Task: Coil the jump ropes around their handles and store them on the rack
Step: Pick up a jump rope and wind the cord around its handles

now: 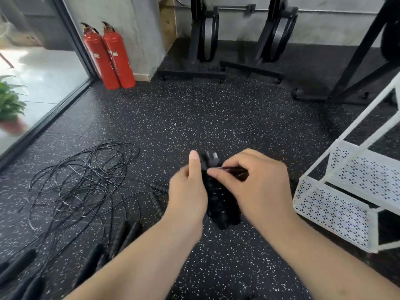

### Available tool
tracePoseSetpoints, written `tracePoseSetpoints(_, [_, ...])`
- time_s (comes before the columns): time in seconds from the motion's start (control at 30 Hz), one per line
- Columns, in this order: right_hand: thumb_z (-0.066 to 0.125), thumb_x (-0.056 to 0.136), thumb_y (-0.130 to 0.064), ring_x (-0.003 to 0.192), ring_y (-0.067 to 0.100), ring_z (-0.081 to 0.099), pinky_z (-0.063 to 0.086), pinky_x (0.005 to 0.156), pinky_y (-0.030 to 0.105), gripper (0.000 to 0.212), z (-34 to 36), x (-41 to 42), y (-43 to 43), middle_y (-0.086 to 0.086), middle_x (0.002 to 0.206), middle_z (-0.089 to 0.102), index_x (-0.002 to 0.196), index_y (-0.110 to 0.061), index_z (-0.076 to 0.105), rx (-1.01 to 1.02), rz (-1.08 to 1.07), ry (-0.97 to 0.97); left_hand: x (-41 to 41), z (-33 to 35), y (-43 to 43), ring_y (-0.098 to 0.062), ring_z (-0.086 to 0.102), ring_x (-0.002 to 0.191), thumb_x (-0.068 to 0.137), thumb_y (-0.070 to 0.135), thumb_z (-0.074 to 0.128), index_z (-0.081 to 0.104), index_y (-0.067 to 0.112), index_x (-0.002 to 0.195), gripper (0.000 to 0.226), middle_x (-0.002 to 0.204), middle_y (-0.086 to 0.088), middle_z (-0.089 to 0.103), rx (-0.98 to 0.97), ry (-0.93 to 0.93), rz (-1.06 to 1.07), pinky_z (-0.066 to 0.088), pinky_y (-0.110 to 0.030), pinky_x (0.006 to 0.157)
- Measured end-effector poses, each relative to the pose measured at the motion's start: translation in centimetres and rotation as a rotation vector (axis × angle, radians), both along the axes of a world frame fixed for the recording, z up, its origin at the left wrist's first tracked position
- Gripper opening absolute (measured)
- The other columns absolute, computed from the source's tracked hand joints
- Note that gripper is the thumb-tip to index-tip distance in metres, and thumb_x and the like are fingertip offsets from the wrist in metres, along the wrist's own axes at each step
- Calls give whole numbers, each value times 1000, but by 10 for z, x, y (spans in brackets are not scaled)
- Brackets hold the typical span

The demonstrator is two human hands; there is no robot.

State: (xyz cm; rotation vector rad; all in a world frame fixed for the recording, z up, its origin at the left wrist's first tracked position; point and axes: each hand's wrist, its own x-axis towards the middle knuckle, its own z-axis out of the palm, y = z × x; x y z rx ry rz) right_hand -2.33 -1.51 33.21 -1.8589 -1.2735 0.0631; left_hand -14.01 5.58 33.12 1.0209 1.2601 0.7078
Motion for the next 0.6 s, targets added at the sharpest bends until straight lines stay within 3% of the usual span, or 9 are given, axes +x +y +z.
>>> tracePoseSetpoints(0.03, [86, 83, -51, 76, 4, 65, 51, 71, 27, 23, -3, -5, 1, -17, 82, 67, 80, -30, 76, -3, 4, -58, 2, 1, -4, -15, 66, 77, 106, 67, 43, 75, 27, 100, 51, 85, 3, 74, -121, -48, 23, 52, -30, 62])
tracePoseSetpoints(0.13, [86, 83, -50, 73, 6, 64, 53, 66, 35, 23, -9, -8, 4, -16, 85, 65, 82, -30, 76, 3, 60, -94, 2, 5, -4, -22, 78, 88, 106, 67, 45, 78, 30, 99, 50, 88, -1, 82, -296, -201, 81, 59, -36, 71])
tracePoseSetpoints(0.27, [87, 79, -52, 79, 6, 66, 55, 72, 35, 23, 2, 2, 6, -16, 87, 65, 85, -32, 80, -56, 194, 21, -1, 6, 0, -20, 76, 91, 105, 66, 47, 79, 28, 99, 50, 79, 6, 80, -145, -125, -19, 58, -39, 79])
tracePoseSetpoints(0.37, [89, 79, -50, 83, 6, 67, 53, 74, 27, 23, 11, 10, 3, -17, 90, 66, 91, -32, 81, -81, 252, 23, -6, 7, 3, -16, 74, 87, 105, 65, 49, 80, 27, 93, 51, 87, 4, 81, -21, -78, -70, 57, -36, 82])
tracePoseSetpoints(0.47, [88, 81, -48, 80, 9, 65, 45, 70, 15, 23, 12, 8, 0, -18, 87, 66, 95, -31, 81, -36, 242, -20, -8, 9, 5, -15, 70, 79, 103, 67, 51, 81, 27, 87, 52, 86, 1, 80, 2, -86, -82, 56, -37, 81])
tracePoseSetpoints(0.6, [88, 83, -45, 78, 9, 66, 46, 70, 13, 23, 9, 3, -1, -18, 85, 68, 96, -27, 81, 45, 214, -9, -9, 19, 4, -18, 72, 81, 101, 68, 54, 81, 37, 77, 48, 77, 4, 78, -41, -124, -91, 59, -41, 84])
